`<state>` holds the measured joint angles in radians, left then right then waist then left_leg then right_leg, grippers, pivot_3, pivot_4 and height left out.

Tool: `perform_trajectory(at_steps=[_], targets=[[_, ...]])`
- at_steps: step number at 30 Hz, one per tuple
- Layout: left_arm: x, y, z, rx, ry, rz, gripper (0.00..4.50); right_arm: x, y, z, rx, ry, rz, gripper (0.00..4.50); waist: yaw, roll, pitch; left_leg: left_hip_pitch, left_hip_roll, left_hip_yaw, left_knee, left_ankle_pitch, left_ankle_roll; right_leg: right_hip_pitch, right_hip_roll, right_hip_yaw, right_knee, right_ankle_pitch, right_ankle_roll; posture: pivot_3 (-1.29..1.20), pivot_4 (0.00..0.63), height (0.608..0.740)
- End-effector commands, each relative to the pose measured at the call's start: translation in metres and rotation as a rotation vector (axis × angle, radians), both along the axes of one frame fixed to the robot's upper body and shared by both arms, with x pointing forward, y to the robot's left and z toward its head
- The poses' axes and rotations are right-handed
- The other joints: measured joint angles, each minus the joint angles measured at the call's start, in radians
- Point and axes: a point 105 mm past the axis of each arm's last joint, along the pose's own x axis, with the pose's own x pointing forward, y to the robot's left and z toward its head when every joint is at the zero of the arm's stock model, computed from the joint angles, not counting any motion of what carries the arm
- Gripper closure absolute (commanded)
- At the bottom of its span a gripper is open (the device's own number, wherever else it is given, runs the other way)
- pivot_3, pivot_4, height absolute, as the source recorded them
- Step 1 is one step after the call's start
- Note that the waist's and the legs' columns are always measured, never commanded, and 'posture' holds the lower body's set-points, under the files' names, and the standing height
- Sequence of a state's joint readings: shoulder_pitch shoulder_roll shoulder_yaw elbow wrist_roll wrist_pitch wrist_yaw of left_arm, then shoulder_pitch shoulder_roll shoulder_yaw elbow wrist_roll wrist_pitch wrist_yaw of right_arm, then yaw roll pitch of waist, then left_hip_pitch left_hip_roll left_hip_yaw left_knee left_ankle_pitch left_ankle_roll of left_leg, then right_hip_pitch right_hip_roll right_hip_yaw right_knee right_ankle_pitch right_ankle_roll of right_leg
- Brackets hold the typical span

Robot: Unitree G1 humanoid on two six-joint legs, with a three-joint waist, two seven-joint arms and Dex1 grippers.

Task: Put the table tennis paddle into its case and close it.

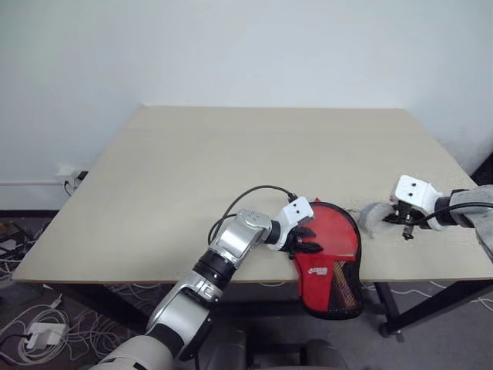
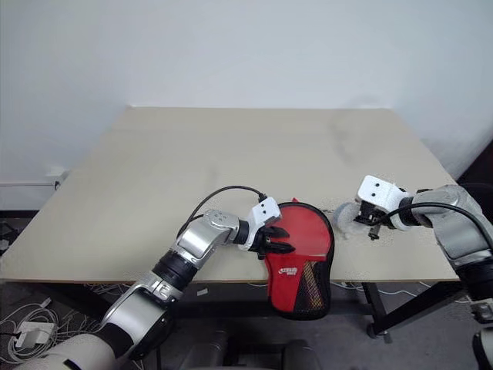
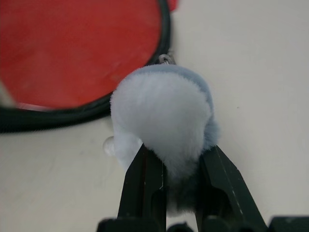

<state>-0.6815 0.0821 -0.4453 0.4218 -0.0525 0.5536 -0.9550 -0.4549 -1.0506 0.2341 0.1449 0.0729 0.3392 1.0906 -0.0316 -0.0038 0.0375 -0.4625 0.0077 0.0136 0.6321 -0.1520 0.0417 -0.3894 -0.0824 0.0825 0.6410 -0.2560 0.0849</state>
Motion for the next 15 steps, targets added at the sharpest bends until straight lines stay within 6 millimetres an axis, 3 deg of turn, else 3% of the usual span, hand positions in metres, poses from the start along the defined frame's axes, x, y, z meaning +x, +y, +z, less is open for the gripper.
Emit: perform_trajectory(at_steps=[1, 11, 15], targets=[[-0.002, 0.006, -0.02, 0.071, 0.049, 0.023, 2.29, -0.009, -0.015, 0.015, -0.09, -0.016, 0.059, 4.2, 0.009, 0.0, 0.0, 0.0, -0.001, 0.0, 0.0, 0.0, 0.0, 0.0, -0.001, 0.0, 0.0, 0.0, 0.0, 0.0, 0.0, 0.715], [-0.001, -0.002, -0.019, 0.055, 0.049, 0.013, 2.29, -0.061, -0.014, 0.0, -0.121, 0.187, 0.254, 4.2, 0.015, 0.0, 0.0, 0.0, -0.002, 0.0, 0.001, 0.0, 0.001, 0.001, -0.003, -0.002, 0.0, -0.002, 0.003, 0.0, 0.0, 0.715], [-0.001, -0.005, -0.019, 0.049, 0.051, 0.012, 2.29, -0.085, 0.001, -0.006, -0.087, 0.239, 0.34, 4.28, 0.019, 0.0, 0.0, 0.0, -0.002, 0.0, 0.001, 0.0, 0.001, 0.002, -0.004, -0.002, 0.0, -0.002, 0.003, 0.0, 0.0, 0.715]])
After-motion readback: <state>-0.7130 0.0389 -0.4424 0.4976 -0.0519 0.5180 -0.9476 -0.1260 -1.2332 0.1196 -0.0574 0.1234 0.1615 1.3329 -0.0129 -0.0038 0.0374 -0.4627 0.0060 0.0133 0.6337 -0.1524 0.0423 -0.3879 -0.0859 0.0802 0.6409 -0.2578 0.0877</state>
